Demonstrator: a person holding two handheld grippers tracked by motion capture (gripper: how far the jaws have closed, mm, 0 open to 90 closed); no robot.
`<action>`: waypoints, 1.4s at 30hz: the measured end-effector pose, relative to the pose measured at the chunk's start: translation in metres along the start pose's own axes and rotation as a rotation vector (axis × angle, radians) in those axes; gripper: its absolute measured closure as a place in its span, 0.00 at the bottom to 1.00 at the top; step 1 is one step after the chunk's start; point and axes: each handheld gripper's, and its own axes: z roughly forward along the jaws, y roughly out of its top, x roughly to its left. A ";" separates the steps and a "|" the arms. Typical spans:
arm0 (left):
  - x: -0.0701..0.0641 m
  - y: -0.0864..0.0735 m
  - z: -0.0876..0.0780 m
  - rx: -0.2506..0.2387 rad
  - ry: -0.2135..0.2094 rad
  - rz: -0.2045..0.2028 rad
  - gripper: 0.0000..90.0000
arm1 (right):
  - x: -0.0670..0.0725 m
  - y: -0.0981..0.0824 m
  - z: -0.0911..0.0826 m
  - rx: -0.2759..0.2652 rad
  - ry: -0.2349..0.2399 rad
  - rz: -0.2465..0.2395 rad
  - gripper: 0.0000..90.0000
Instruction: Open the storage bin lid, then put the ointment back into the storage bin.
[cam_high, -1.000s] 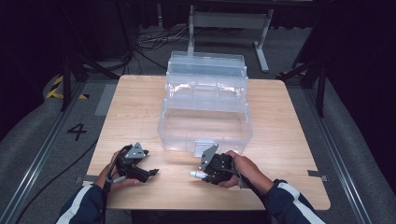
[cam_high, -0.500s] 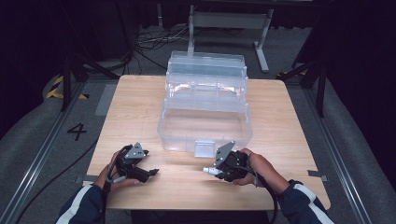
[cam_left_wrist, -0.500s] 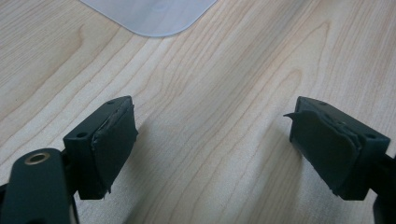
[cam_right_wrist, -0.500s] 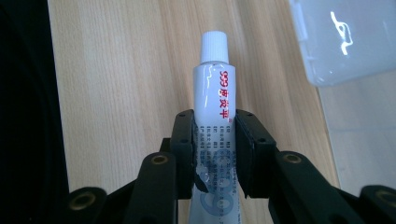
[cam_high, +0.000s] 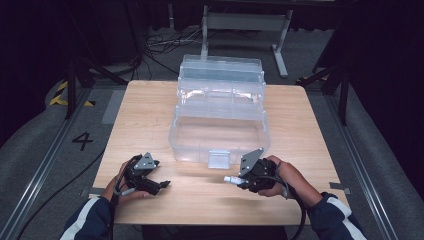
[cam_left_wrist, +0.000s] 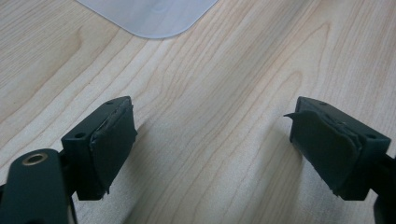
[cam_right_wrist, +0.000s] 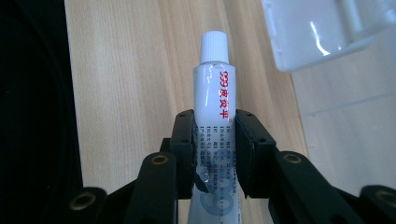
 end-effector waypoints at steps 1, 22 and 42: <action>0.000 0.000 0.000 -0.001 0.000 -0.001 0.16 | -0.001 0.000 -0.004 -0.003 -0.001 -0.006 0.79; -0.001 -0.001 0.000 -0.003 0.003 -0.006 0.16 | -0.035 0.021 -0.073 -0.048 -0.100 -0.010 0.79; -0.002 -0.001 0.000 -0.003 0.008 -0.010 0.16 | -0.083 0.050 -0.085 -0.014 -0.141 0.023 0.79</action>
